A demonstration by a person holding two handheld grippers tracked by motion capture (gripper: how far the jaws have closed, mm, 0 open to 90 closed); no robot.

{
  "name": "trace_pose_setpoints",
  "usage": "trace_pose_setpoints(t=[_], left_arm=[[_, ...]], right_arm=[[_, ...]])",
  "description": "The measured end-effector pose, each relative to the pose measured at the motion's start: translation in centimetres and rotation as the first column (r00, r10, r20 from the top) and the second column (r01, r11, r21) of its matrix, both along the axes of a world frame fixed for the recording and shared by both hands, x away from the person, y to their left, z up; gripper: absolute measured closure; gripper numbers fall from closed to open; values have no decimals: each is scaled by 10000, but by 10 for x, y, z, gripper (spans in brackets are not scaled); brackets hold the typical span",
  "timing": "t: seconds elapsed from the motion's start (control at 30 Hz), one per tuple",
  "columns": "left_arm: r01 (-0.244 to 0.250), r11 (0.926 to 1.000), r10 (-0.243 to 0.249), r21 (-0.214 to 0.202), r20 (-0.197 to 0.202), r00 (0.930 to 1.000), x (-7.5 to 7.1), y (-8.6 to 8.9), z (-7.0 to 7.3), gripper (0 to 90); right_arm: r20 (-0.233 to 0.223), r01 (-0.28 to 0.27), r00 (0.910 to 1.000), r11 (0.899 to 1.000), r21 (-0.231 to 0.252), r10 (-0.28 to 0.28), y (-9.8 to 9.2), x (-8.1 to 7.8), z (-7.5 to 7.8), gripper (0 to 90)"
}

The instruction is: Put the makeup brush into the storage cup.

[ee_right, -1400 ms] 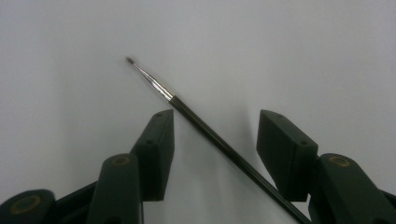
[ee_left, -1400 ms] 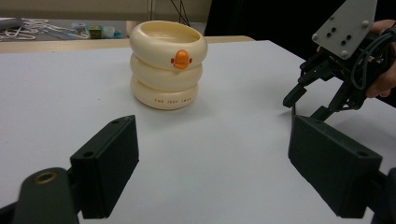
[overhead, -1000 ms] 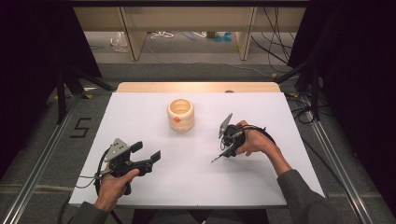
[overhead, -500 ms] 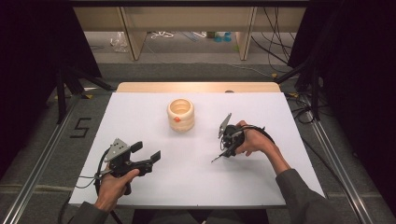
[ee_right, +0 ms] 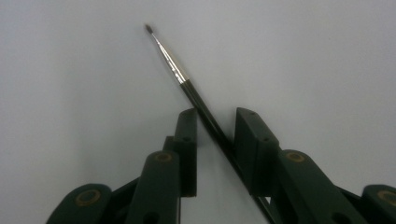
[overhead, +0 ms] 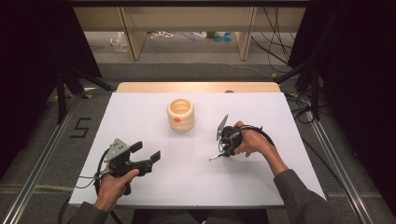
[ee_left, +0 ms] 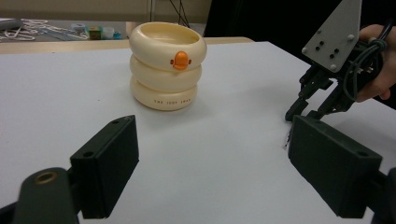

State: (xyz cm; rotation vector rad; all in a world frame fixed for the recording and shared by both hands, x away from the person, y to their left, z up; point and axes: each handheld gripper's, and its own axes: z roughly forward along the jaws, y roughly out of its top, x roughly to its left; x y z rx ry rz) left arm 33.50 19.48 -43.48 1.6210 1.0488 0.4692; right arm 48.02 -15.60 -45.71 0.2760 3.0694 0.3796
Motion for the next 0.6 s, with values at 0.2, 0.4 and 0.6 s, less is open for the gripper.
trace_pose_setpoints(t=[0.2, 0.4, 0.6], left_arm=[[-4, 10000, 4, 3, -3, 10000, 0, 1, 0, 155], [0, 10000, 0, -17, 4, 10000, 0, 0, 0, 155], [7, 10000, -7, -14, -5, 10000, 0, 0, 0, 155]], right_arm=[[-110, -67, 9999, 10000, -56, 67, 0, 0, 0, 762], [-165, 78, 9998, 9999, -70, -80, 1, 0, 0, 783], [-159, 137, 9998, 9998, -126, -139, 1, 0, 0, 800]])
